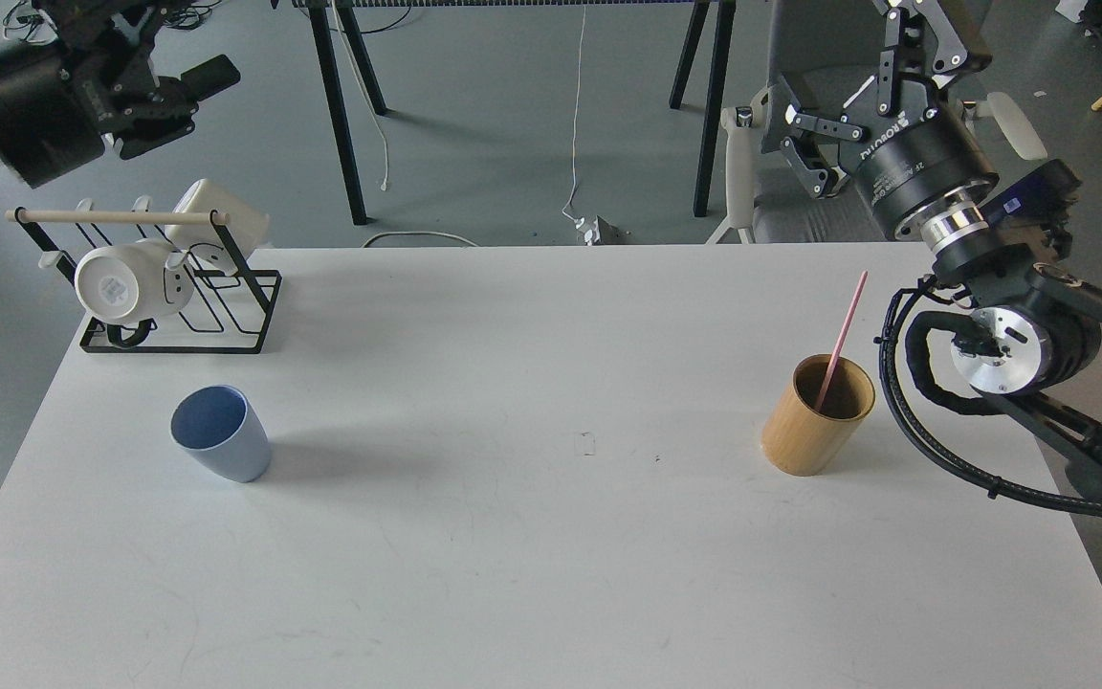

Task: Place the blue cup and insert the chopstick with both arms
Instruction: 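Move the left gripper down toward the blue cup, then grasp the blue cup rim with the left gripper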

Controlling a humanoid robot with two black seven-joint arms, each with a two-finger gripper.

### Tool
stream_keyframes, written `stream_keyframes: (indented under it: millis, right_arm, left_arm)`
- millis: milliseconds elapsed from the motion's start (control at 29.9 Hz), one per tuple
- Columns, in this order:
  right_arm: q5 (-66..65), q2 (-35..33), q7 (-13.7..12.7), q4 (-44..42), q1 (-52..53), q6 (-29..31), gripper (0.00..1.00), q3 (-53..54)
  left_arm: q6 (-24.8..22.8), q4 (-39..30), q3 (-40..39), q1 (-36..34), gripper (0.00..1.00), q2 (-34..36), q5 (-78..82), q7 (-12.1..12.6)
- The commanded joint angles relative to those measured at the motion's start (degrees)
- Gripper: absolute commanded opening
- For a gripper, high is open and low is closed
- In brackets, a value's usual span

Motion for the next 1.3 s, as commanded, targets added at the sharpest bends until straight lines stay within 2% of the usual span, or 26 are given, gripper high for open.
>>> stream_keyframes:
  millis: [0,167,301,535,835,1036,1270]
  right_arm:
    - [0.0,-0.5,0.0,-0.3,-0.3,0.0,0.94,0.0]
    - [-0.1,-0.5,0.0,-0.4,-1.2,0.0,0.94,-0.3]
    - [-0.1,-0.4,0.0,-0.9,-1.8,0.0,0.94,-0.5]
    - [-0.1,-0.6,0.0,-0.9,-3.1,0.0,0.94,-0.2]
    - [-0.1,-0.6,0.0,-0.9,-3.4,0.0,0.94,-0.1]
    - [-0.1,-0.6,0.0,-0.9,-3.8,0.0,0.94,-0.1]
    - [-0.1,-0.6,0.0,-0.9,-4.2,0.0,0.94,0.0]
  left_arm:
    - [0.0,-2.8,7.7,-0.2,0.99,4.3,16.3,0.0]
    - [1.9,-0.7,14.2,0.3,0.99,5.1,23.9,0.0]
    - [5.9,5.3,18.5,1.5,0.99,3.9,28.0,0.0]
    - [8.0,16.3,20.7,4.7,0.99,-6.5,29.5,0.0]
    - [8.2,19.0,20.7,8.4,0.98,-9.3,30.4,0.0]
    - [11.1,22.5,20.7,10.2,0.97,-9.4,31.8,0.0]
    - [10.9,23.9,20.7,11.3,0.95,-11.1,31.8,0.0]
